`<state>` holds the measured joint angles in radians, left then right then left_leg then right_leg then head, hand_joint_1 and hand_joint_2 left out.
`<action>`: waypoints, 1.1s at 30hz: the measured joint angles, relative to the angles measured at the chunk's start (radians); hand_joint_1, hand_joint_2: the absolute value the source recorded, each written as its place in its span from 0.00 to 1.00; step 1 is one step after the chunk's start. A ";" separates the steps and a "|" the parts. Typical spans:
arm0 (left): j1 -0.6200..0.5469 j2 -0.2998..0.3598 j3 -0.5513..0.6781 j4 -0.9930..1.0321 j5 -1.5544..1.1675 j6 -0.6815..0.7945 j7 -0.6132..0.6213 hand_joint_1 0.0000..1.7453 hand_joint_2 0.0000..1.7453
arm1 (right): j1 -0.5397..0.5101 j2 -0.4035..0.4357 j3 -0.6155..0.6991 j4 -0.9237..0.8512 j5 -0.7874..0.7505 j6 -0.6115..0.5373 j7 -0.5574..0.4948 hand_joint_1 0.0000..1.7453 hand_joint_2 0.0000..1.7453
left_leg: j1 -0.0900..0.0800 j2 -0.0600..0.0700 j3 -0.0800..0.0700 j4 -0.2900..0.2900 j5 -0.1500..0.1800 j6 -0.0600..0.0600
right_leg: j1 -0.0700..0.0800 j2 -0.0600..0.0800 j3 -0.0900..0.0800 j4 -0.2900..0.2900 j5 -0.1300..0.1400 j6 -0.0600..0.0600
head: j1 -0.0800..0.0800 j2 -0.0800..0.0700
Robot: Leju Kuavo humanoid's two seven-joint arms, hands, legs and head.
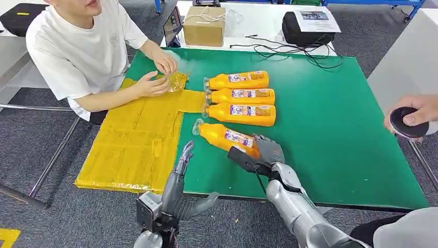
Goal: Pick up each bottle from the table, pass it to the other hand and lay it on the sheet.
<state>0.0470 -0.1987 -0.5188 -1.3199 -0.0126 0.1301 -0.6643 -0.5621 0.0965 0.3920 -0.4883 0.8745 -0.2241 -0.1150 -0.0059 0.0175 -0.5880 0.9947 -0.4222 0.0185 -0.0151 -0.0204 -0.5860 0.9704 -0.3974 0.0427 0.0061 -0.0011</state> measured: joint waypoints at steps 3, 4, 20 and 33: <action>0.002 0.000 0.000 0.005 0.016 -0.016 -0.020 0.00 1.00 | 0.029 -0.004 -0.057 -0.002 -0.159 0.093 -0.155 1.00 1.00 | 0.000 0.003 0.005 0.000 -0.004 -0.002 | 0.000 0.002 0.004 0.000 -0.001 0.000 | 0.000 0.000; 0.004 0.000 0.000 0.007 0.028 -0.023 -0.023 0.00 1.00 | 0.051 -0.003 -0.081 -0.005 -0.219 0.133 -0.219 1.00 1.00 | 0.000 0.004 0.008 0.000 -0.006 -0.001 | 0.001 0.003 0.007 0.000 -0.002 -0.001 | 0.000 0.000; 0.065 0.030 -0.012 0.007 0.234 -0.032 0.072 0.00 1.00 | 0.350 0.069 -0.242 -0.234 -0.667 0.353 -0.405 1.00 1.00 | 0.002 0.006 0.021 -0.001 -0.016 -0.001 | 0.001 0.004 0.021 0.000 -0.013 -0.003 | 0.000 0.000; 0.081 0.030 0.018 -0.035 0.351 -0.032 0.130 0.00 1.00 | 0.498 0.084 -0.083 -0.502 -0.638 0.295 -0.324 1.00 1.00 | 0.001 0.006 0.010 -0.001 -0.016 -0.001 | 0.001 0.004 0.011 0.000 -0.013 -0.003 | 0.000 0.000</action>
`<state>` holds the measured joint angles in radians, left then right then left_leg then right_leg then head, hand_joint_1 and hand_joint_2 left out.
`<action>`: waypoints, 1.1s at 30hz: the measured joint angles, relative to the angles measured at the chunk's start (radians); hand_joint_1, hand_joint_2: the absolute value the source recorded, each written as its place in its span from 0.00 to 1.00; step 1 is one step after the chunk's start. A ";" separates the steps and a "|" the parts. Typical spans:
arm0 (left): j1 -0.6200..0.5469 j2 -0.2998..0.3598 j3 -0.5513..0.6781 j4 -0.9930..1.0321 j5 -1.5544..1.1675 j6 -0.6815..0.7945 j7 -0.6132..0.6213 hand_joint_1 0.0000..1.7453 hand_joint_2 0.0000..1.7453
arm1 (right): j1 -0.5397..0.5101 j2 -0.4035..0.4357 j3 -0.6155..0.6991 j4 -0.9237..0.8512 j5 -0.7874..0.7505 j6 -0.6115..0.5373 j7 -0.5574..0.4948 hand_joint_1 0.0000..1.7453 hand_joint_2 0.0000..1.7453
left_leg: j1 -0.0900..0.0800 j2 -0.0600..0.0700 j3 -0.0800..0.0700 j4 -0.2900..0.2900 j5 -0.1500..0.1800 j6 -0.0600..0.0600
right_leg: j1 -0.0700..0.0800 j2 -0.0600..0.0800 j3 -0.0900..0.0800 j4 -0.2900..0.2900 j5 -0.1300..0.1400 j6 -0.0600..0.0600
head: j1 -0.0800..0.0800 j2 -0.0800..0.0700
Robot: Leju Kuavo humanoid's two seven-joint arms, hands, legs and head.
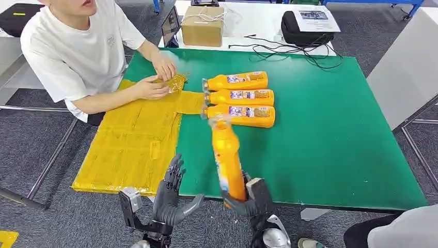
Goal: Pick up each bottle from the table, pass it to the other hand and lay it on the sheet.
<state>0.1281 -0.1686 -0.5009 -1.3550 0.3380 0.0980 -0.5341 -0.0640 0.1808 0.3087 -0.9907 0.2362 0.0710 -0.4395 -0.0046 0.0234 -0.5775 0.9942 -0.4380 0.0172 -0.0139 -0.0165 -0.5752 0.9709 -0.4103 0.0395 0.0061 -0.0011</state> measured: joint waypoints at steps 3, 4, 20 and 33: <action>-0.002 0.000 -0.002 -0.009 -0.005 0.000 -0.002 0.00 1.00 | 0.017 -0.002 0.052 -0.029 0.008 -0.004 0.006 1.00 1.00 | 0.000 -0.001 -0.002 0.000 0.000 0.000 | 0.000 -0.001 -0.001 0.000 0.000 0.000 | 0.000 0.000; -0.002 0.000 -0.002 -0.011 -0.006 0.000 -0.002 0.00 1.00 | 0.021 -0.002 0.061 -0.034 0.008 -0.006 0.008 1.00 1.00 | 0.000 -0.002 -0.004 0.000 0.000 0.000 | 0.000 -0.001 -0.002 0.000 0.000 0.000 | 0.000 0.000; -0.068 -0.019 -0.008 -0.015 -0.032 -0.024 0.010 0.00 1.00 | -0.020 -0.032 0.291 -0.053 0.215 -0.151 -0.039 1.00 1.00 | 0.000 -0.004 -0.006 0.000 0.001 0.000 | 0.000 -0.002 -0.004 0.000 0.000 0.000 | 0.000 0.000; -0.084 -0.021 0.031 0.040 0.146 -0.269 0.106 1.00 1.00 | -0.064 -0.083 0.368 -0.064 0.265 -0.203 -0.148 1.00 1.00 | -0.001 -0.004 -0.006 0.000 0.001 0.000 | 0.000 -0.002 -0.005 0.000 0.000 0.000 | 0.000 0.000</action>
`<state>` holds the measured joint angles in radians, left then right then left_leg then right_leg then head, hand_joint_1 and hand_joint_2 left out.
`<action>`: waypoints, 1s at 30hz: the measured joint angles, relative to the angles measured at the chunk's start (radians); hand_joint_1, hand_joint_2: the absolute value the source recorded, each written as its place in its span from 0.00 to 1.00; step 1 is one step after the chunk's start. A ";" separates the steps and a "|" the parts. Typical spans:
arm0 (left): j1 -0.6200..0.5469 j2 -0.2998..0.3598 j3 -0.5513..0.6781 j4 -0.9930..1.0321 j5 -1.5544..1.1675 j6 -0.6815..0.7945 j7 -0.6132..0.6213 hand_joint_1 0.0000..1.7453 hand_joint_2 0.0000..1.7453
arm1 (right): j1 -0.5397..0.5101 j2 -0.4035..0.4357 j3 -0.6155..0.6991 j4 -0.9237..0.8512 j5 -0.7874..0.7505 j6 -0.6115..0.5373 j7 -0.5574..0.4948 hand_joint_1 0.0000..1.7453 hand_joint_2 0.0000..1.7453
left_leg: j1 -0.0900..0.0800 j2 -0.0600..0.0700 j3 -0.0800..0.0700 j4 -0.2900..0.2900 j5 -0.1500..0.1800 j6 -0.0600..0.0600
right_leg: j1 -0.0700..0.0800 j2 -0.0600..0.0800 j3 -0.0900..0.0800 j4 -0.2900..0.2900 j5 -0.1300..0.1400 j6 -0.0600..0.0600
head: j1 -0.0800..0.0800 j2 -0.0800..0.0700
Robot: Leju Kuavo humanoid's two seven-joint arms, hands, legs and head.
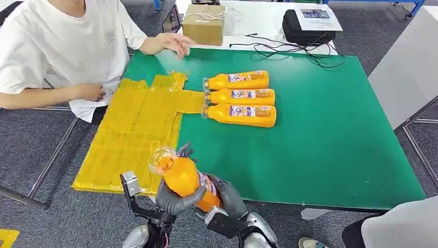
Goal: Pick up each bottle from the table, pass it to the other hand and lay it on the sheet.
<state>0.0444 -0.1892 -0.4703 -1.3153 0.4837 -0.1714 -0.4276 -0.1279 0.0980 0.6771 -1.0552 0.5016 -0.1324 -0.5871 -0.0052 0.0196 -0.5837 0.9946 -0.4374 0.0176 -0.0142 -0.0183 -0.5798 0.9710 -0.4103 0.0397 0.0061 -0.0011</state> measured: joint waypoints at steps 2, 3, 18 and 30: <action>0.000 0.000 0.008 0.006 0.008 -0.021 -0.001 1.00 1.00 | -0.003 -0.003 0.005 0.000 -0.002 0.000 -0.008 1.00 1.00 | 0.000 0.000 0.000 0.000 0.000 0.000 | 0.000 0.000 0.000 0.000 0.000 0.000 | 0.000 0.000; 0.000 0.000 0.010 0.006 0.008 -0.023 -0.001 1.00 1.00 | -0.003 -0.005 0.006 0.000 -0.002 0.000 -0.008 0.81 1.00 | 0.000 0.000 0.000 0.000 0.000 0.000 | 0.000 0.000 0.000 0.000 0.000 0.000 | 0.000 0.000; -0.006 0.000 0.022 0.011 -0.013 -0.071 -0.036 1.00 1.00 | 0.054 0.002 0.002 -0.098 -0.106 -0.025 -0.072 0.00 0.00 | 0.000 0.000 -0.001 0.000 0.000 0.000 | 0.000 0.000 0.000 0.000 0.000 0.000 | 0.000 0.000; -0.005 -0.009 0.018 -0.050 -0.124 0.086 -0.085 1.00 1.00 | 0.132 0.054 -0.079 -0.235 -0.243 -0.260 -0.107 0.00 0.00 | 0.000 0.000 -0.001 0.000 0.000 0.000 | 0.000 -0.001 0.000 0.000 0.000 0.000 | 0.001 0.000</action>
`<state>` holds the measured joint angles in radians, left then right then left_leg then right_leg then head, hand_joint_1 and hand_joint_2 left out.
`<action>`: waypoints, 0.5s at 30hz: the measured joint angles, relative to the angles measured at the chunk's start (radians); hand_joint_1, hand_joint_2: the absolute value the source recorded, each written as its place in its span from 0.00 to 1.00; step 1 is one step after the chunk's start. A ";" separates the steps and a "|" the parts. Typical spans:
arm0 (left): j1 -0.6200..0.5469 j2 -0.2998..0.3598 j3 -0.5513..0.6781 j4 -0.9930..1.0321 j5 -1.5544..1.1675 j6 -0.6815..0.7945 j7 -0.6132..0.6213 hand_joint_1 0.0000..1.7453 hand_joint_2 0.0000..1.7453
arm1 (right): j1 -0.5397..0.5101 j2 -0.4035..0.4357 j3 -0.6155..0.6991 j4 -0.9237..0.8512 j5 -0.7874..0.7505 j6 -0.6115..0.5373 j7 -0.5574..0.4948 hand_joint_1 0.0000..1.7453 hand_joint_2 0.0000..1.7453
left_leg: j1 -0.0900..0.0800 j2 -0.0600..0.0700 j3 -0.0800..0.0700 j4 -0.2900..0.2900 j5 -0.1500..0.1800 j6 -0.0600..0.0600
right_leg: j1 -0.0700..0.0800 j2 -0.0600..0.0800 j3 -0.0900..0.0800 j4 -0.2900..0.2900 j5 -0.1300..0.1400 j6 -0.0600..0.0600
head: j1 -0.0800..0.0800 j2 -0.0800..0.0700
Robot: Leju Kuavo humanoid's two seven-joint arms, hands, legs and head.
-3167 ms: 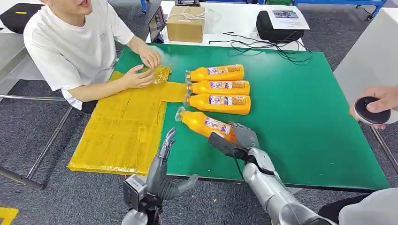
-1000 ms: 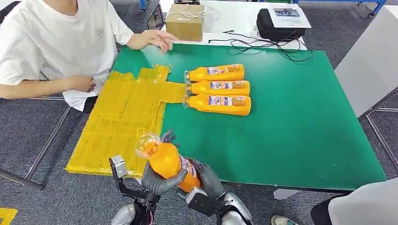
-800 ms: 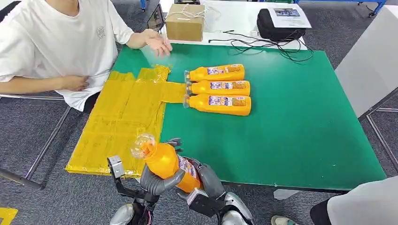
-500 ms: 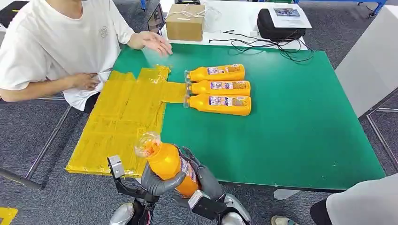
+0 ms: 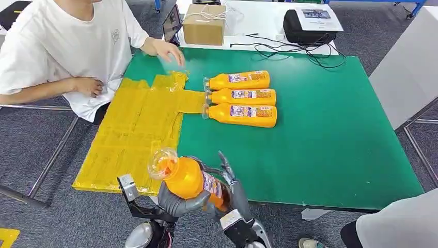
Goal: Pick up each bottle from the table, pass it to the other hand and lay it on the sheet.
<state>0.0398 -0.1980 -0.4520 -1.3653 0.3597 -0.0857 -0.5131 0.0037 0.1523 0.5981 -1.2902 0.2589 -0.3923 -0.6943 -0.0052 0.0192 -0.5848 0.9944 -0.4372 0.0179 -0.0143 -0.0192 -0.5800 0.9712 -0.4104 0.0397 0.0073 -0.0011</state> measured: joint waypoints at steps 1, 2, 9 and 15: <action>0.007 0.001 0.004 -0.004 -0.029 0.040 -0.007 1.00 1.00 | 0.002 0.011 -0.020 -0.021 -0.021 -0.038 -0.002 0.00 0.00 | 0.000 0.001 0.000 0.000 0.000 0.000 | 0.000 0.001 -0.001 0.000 0.000 0.000 | -0.001 0.000; 0.015 0.006 0.018 -0.013 -0.073 0.095 -0.022 1.00 1.00 | 0.006 0.023 -0.048 -0.044 -0.049 -0.085 -0.002 0.00 0.00 | 0.000 0.002 0.000 0.000 0.000 0.000 | 0.000 0.001 -0.001 0.000 0.000 0.000 | -0.002 0.000; 0.014 0.016 0.059 -0.056 -0.365 0.335 -0.082 1.00 1.00 | 0.024 0.035 -0.182 -0.219 -0.139 -0.292 -0.004 0.00 0.00 | 0.000 -0.001 -0.001 0.000 0.002 0.001 | 0.000 -0.002 -0.001 0.000 0.000 0.000 | -0.001 0.000; 0.004 0.024 0.071 -0.061 -0.465 0.400 -0.089 1.00 1.00 | 0.034 0.055 -0.245 -0.302 -0.124 -0.301 -0.004 0.00 0.00 | 0.000 -0.001 -0.001 0.000 0.002 0.001 | 0.000 -0.002 -0.001 0.000 0.000 0.000 | -0.001 0.000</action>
<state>0.0437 -0.1743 -0.3815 -1.4260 -0.1057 0.3144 -0.6023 0.0373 0.2072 0.3528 -1.5927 0.1351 -0.6935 -0.6981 -0.0052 0.0181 -0.5859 0.9946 -0.4355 0.0185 -0.0142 -0.0214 -0.5811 0.9712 -0.4101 0.0398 0.0061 -0.0011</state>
